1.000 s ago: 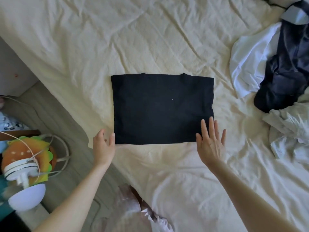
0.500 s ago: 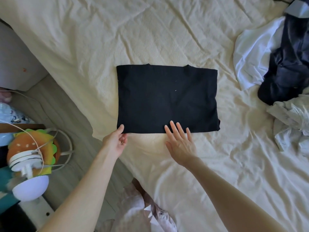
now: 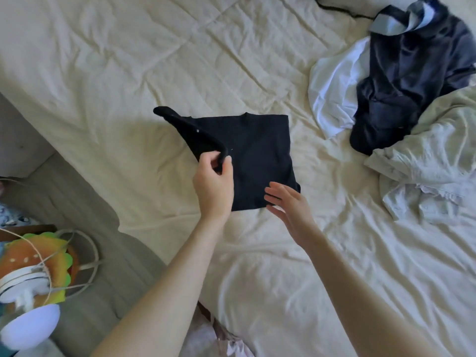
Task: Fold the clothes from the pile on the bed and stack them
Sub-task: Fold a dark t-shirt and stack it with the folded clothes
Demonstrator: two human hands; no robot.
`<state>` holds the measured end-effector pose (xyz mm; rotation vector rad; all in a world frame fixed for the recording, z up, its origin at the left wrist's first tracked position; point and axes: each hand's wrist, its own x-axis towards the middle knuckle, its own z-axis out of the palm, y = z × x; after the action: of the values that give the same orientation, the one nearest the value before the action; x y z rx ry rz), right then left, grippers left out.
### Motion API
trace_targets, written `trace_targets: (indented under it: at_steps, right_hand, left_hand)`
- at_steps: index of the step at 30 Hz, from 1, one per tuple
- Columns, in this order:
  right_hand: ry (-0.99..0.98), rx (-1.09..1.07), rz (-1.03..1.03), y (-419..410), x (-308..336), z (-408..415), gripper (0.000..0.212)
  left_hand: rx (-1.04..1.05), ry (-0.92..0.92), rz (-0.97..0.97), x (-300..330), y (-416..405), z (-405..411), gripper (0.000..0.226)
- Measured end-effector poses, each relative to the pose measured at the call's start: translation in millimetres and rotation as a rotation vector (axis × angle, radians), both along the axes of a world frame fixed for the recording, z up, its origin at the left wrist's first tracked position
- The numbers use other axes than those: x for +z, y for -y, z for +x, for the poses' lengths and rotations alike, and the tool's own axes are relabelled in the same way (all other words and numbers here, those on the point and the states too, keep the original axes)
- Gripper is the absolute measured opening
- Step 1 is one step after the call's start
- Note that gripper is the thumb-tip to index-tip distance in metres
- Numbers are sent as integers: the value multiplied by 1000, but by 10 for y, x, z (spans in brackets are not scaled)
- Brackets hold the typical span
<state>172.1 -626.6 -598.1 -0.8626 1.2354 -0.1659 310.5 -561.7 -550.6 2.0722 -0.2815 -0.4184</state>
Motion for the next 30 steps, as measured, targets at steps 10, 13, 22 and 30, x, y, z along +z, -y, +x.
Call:
trace_targets:
  at_steps: [10,13,22,30]
  right_hand:
    - [-107,-29,-61,507,-206,-352,22]
    - [-269,-35,-129,558,-274,-277,27]
    - [-452,171,-289,454,-324,-287,33]
    - [-231,-96,90,489,-420,-341,14]
  left_hand:
    - [-974,273,535,-709,148,-816,46]
    - [-903,436,632,-749,-73,-673,47]
    - [-1192,588,866,-924,-486,-196,57]
    - [-1161,473,706,-809,-495,-114,72]
